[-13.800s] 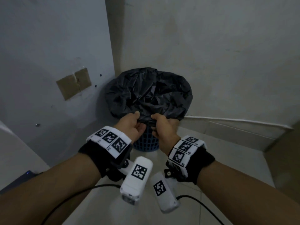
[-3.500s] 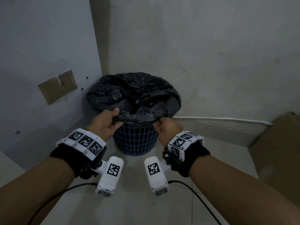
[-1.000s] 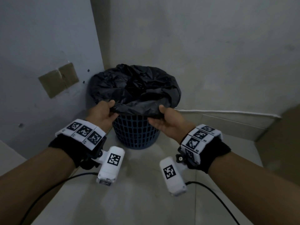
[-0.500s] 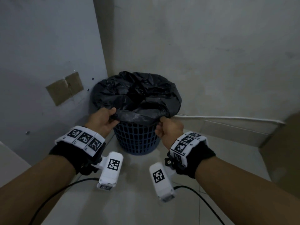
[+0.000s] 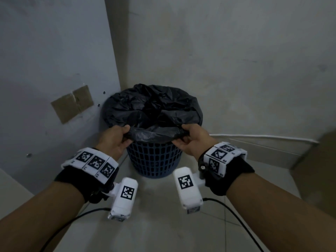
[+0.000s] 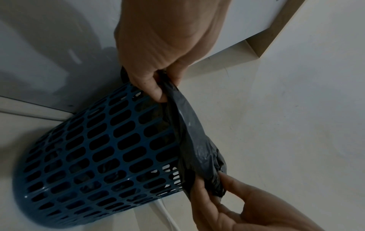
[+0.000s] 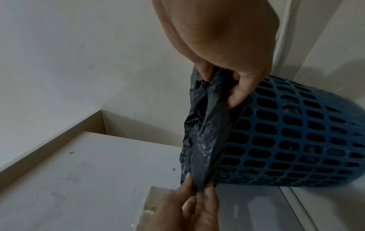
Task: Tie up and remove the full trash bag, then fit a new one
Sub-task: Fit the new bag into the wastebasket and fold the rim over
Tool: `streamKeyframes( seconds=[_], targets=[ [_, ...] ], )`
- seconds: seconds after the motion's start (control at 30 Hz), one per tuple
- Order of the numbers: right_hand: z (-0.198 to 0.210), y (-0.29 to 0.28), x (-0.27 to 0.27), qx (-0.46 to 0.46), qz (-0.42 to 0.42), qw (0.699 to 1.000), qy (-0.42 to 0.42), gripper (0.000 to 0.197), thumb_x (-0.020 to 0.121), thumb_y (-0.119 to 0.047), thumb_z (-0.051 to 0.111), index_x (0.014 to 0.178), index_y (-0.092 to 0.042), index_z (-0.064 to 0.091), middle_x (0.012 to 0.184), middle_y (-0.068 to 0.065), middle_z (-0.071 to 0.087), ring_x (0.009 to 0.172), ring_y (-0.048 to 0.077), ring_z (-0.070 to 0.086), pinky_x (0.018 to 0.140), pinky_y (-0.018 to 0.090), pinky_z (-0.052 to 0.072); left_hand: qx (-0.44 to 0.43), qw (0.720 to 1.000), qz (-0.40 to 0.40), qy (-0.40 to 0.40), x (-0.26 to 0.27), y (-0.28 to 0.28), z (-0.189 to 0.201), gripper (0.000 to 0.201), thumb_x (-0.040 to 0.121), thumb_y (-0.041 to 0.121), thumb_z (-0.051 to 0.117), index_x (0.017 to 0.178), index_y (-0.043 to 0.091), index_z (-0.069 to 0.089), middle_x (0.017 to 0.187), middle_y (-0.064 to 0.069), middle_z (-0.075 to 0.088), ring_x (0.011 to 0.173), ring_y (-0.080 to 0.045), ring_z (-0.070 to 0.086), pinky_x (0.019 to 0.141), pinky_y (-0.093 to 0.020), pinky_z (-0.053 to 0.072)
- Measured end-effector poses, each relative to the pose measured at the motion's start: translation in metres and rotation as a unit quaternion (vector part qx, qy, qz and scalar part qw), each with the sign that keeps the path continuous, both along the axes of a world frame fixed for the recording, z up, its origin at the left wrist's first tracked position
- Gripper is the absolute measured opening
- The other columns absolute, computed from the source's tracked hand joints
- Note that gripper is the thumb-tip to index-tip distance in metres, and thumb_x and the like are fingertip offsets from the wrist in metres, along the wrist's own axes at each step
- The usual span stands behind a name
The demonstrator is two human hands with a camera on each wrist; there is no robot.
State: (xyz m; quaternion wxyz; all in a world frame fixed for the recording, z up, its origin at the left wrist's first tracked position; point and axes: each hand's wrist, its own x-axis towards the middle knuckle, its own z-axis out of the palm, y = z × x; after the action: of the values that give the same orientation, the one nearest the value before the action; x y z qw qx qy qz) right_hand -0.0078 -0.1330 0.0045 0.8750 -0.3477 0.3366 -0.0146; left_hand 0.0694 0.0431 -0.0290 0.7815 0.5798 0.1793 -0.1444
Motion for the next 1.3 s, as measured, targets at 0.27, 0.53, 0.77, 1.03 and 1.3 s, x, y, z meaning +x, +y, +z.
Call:
streamKeyframes(
  seconds=[0.27,0.53,0.77,1.03,1.3],
  targets=[
    [-0.007,-0.006,0.001,0.001,0.021,1.0,-0.018,0.025,0.098,-0.003,0.048,0.123,-0.001,0.052,0.119,0.017,0.056,0.124,0.032,0.054,0.104,0.042,0.043,-0.011,1.0,-0.002,-0.009,-0.003,0.002,0.002,0.013,0.098,0.006,0.049,0.087,0.007,0.055,0.091,-0.006,0.059,0.095,-0.022,0.059,0.092,-0.035,0.048],
    [-0.007,-0.012,0.004,-0.052,0.055,0.996,0.047,0.016,0.095,-0.006,0.055,0.08,-0.005,0.05,0.083,0.011,0.05,0.11,0.03,0.051,0.101,0.045,0.044,-0.011,1.0,-0.007,-0.023,-0.002,0.005,0.002,0.02,0.098,0.006,0.05,0.117,0.003,0.055,0.098,-0.006,0.061,0.098,-0.021,0.057,0.084,-0.031,0.047],
    [-0.01,-0.014,0.006,-0.066,0.059,0.995,0.035,0.014,0.096,-0.003,0.052,0.083,-0.005,0.053,0.096,0.011,0.058,0.109,0.025,0.06,0.086,0.038,0.047,0.003,1.0,-0.014,-0.028,0.003,0.008,-0.002,0.014,0.098,0.009,0.051,0.109,0.004,0.058,0.113,-0.009,0.06,0.092,-0.019,0.06,0.087,-0.031,0.047],
    [-0.018,-0.004,0.002,-0.072,0.02,0.997,-0.001,0.016,0.098,-0.003,0.047,0.112,-0.003,0.056,0.11,0.011,0.061,0.102,0.028,0.061,0.082,0.035,0.05,0.011,0.999,0.012,-0.041,0.0,0.012,0.0,0.015,0.098,0.023,0.051,0.093,0.011,0.058,0.086,0.0,0.059,0.07,-0.01,0.053,0.049,-0.019,0.048],
    [-0.033,0.041,-0.005,-0.106,0.015,0.994,-0.008,0.011,0.094,-0.002,0.053,0.088,-0.008,0.059,0.1,0.012,0.067,0.075,0.027,0.068,0.059,0.033,0.059,0.02,0.997,0.041,-0.057,-0.07,-0.021,-0.029,0.039,0.097,0.05,0.043,0.104,0.016,0.06,0.099,-0.004,0.064,0.081,-0.016,0.059,0.07,-0.029,0.054]
  ],
)
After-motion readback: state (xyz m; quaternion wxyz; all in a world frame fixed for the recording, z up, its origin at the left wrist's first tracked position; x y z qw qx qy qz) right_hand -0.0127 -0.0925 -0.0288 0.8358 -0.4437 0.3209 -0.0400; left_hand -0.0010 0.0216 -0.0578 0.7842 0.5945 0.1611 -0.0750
